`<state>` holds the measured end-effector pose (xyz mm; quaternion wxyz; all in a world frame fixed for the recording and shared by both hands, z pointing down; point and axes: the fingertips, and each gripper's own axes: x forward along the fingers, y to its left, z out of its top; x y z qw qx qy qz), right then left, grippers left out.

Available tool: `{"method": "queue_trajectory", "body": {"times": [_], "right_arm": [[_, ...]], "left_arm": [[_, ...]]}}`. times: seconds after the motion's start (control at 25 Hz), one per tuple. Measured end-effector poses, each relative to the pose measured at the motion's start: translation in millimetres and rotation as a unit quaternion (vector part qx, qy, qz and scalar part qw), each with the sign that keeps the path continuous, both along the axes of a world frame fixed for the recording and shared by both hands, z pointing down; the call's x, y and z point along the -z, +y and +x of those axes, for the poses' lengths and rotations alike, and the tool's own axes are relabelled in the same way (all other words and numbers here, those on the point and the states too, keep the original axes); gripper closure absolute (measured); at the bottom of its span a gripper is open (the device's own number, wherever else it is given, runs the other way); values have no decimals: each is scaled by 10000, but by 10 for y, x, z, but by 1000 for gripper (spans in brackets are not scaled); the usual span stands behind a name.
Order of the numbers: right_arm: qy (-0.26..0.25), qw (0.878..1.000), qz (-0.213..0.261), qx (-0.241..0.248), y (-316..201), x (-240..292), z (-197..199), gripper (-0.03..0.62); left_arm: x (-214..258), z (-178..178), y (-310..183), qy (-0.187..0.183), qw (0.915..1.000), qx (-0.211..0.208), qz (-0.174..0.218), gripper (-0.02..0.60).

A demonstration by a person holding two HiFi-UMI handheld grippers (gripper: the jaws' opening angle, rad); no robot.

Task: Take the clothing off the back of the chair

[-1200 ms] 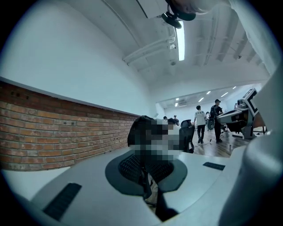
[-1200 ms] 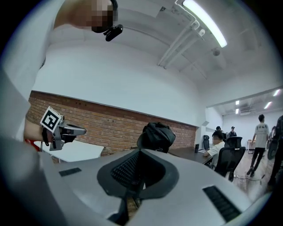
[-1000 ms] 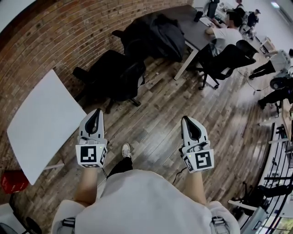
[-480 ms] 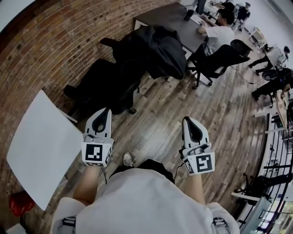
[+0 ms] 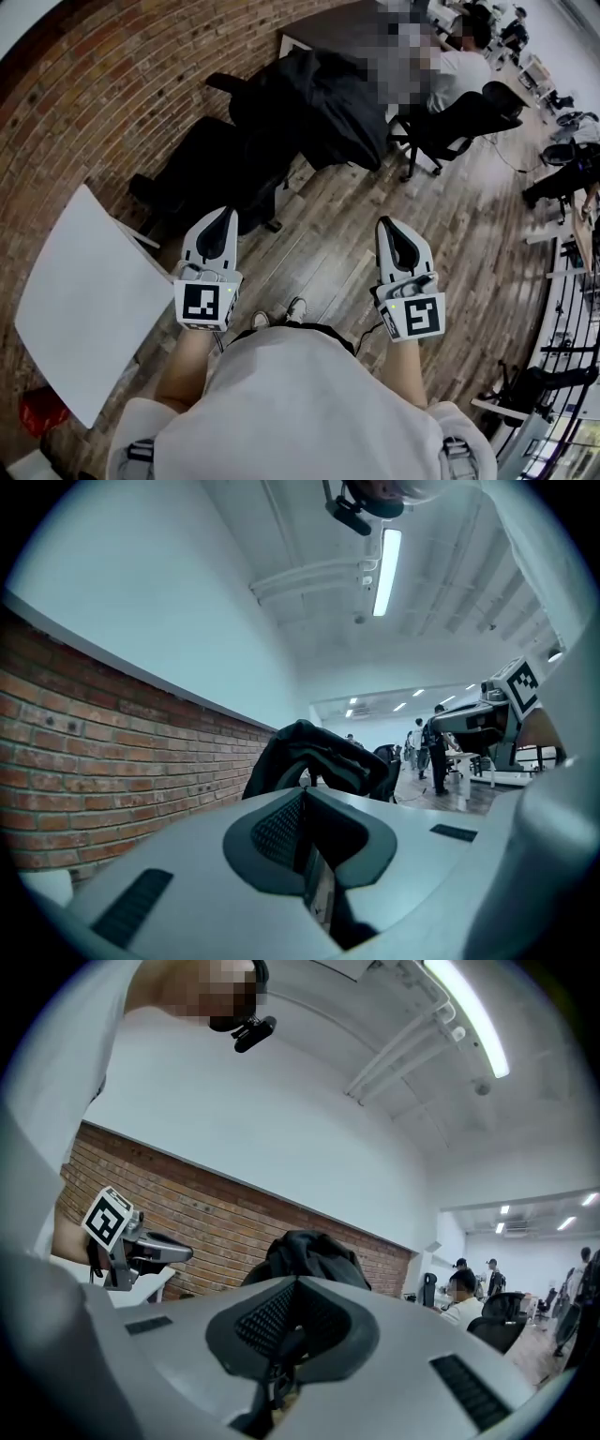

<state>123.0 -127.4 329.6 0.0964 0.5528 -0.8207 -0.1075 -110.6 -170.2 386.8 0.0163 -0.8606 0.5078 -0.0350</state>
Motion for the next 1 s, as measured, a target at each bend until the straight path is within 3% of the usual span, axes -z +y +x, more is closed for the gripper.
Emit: {"method": "queue_trajectory", "body": {"times": [0.2,0.48,0.72,1.0], "right_arm": [[76,9995,117,291,-273,109,101,574],[159,9931,482,1061,-673,389,-117,574],[147,9857,450,1619,-992,580,-228,572],[91,9776,459,2053,-1345,928,-337,558]], "left_arm": [[152,79,-91,-92,9997,159,158,557],[146,12,-66,-88,9987,477,138,557],[113,-201,-8,-89,9964,841,3,557],[100,-288,43,-89,9953,962,-31,557]]}}
